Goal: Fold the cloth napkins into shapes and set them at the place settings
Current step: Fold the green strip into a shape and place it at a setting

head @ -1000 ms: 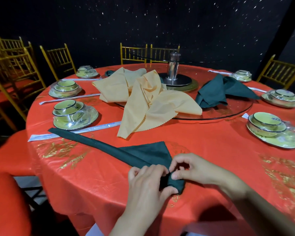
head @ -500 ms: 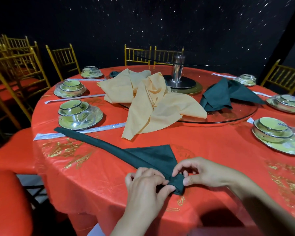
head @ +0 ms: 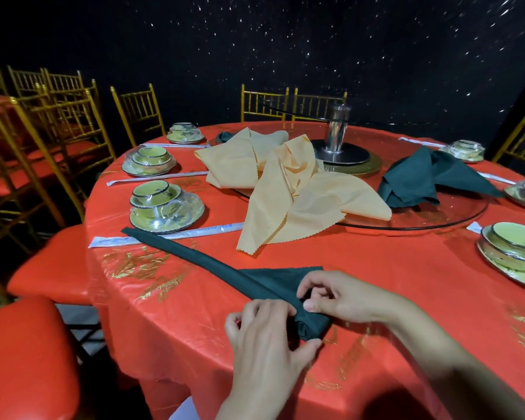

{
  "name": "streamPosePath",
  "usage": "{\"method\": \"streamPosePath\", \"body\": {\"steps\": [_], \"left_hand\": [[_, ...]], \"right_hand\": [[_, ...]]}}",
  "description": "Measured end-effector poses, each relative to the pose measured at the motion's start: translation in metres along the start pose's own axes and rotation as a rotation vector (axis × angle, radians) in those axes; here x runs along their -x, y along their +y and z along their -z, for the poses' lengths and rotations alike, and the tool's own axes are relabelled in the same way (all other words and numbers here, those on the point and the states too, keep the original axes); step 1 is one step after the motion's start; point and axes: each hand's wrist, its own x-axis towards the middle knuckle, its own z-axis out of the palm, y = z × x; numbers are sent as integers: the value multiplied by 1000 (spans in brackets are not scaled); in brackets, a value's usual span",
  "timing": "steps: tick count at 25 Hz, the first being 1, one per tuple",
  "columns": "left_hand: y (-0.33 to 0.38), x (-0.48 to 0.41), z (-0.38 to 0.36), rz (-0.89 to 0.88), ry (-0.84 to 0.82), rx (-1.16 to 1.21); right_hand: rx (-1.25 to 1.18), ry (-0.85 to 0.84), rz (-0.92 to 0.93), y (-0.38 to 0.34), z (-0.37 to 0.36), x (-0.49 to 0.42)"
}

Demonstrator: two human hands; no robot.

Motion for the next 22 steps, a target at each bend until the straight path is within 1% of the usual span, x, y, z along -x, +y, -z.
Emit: {"method": "streamPosePath", "body": {"steps": [2, 3, 4, 6, 9, 10, 11, 14, 15, 19, 22], "left_hand": [[-3, -5, -1, 28, 51, 30], [-6, -7, -2, 52, 65, 56], [-8, -7, -2, 74, 71, 80], [-10, -6, 1, 115, 41, 126], [-9, 3, 11, 185, -111, 180], [-10, 7, 14, 185, -126, 165], [-12, 11, 16, 177, -112, 138], [-20, 19, 19, 127, 4, 65], [-21, 19, 21, 122, 15, 64], [-19, 16, 22, 33, -32, 14], [-18, 13, 19, 10, 17, 53]], "right_hand": [[53, 147, 39, 3, -3, 3], [93, 197, 77, 6, -4, 7], [133, 209, 125, 7, -5, 13], [245, 170, 183, 8, -7, 26], [316, 123, 198, 4, -13, 39], [331, 115, 210, 2, -15, 41], [350, 108, 224, -1, -17, 39], [397, 73, 214, -11, -17, 26], [404, 41, 205, -14, -16, 19], [384, -105, 142, -19, -8, -1], [368, -143, 114, -19, -4, 0]]}}
